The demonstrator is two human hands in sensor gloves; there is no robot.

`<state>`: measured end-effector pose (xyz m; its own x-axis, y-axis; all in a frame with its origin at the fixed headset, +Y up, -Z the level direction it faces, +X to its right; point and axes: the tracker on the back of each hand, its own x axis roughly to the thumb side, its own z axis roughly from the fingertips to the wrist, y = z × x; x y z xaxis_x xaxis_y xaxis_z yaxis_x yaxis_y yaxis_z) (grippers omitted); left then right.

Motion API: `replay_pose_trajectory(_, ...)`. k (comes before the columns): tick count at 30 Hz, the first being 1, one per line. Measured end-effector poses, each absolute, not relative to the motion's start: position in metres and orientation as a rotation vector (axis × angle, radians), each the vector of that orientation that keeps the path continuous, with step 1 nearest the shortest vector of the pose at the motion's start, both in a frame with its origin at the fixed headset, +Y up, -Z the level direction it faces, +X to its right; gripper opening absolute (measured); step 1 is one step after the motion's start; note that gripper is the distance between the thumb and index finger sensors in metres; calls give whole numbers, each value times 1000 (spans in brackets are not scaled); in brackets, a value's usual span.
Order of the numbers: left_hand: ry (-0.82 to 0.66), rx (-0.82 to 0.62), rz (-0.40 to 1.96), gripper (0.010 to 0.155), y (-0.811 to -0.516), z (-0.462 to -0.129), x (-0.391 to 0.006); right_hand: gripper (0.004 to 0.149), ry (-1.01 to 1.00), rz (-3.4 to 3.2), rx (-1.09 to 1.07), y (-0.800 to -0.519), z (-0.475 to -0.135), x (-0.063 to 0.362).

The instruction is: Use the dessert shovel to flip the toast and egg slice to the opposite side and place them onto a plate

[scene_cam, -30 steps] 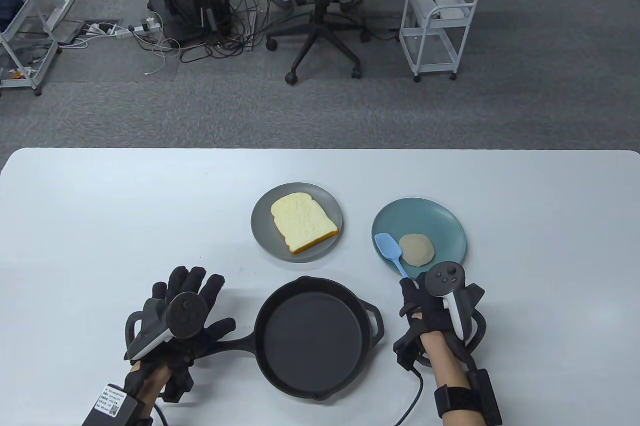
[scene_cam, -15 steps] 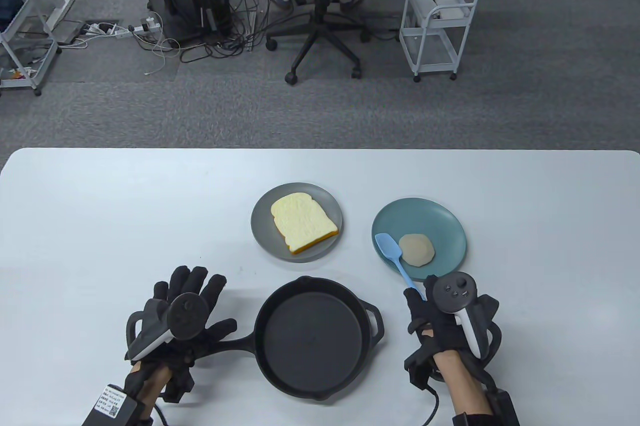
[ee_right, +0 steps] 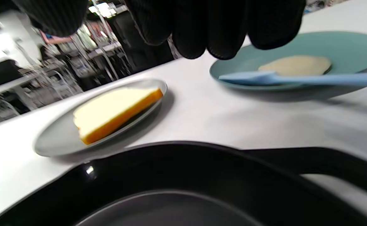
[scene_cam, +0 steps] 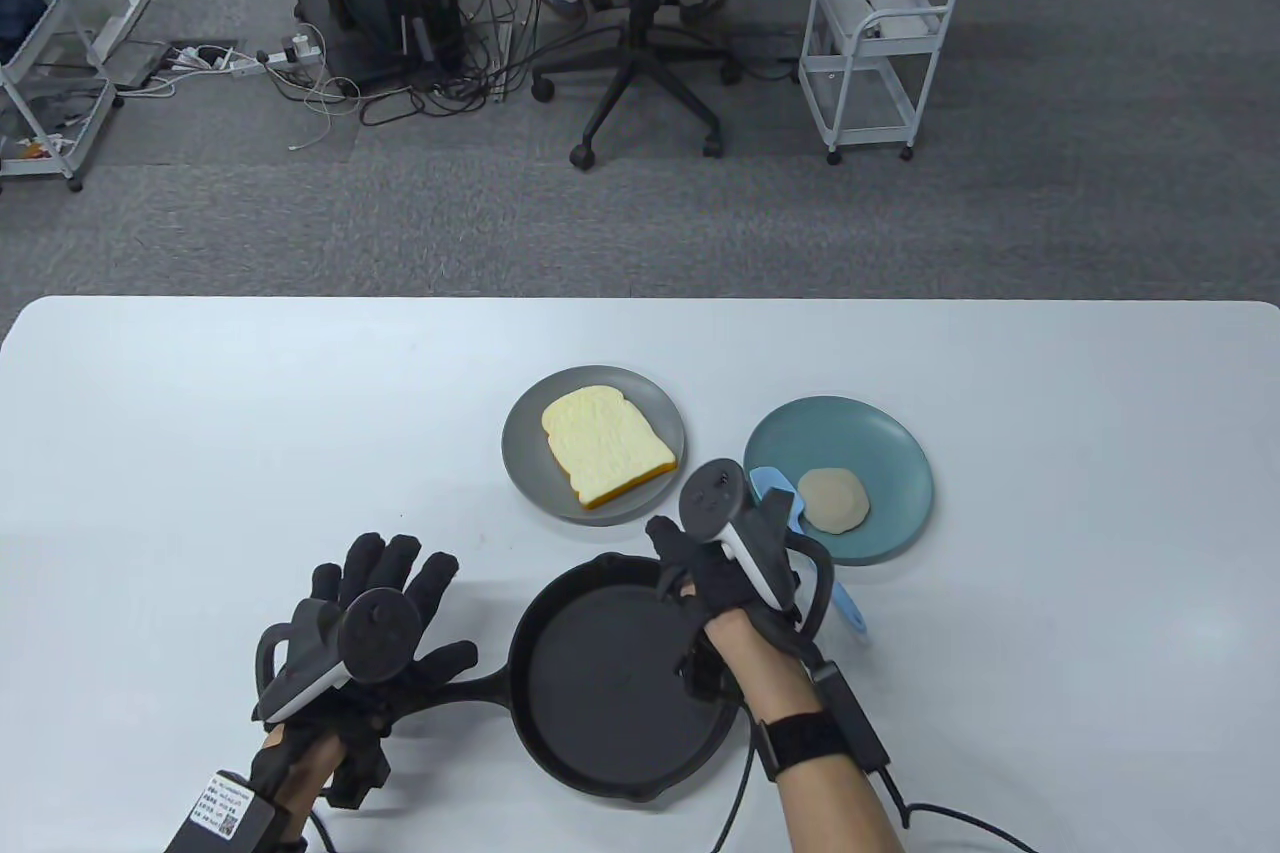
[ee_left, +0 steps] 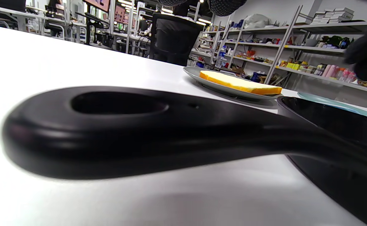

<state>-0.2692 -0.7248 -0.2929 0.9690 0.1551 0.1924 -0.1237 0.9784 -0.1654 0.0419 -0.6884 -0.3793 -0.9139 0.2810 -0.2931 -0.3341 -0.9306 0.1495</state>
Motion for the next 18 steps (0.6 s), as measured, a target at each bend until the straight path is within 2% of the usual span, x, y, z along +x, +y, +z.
replay_pose_trajectory(5, -209, -155, 143, 95, -724, -293, -269, 74, 434, 2742, -694, -717, -424, 21)
replay_pose_trajectory(9, -206, -155, 151, 95, -724, -293, -270, 75, 599, 2670, -883, -740, -443, 11)
replay_pose_trajectory(18, -207, -157, 160, 95, -724, -293, -270, 63, 522, 2568, -1192, -750, -460, 11)
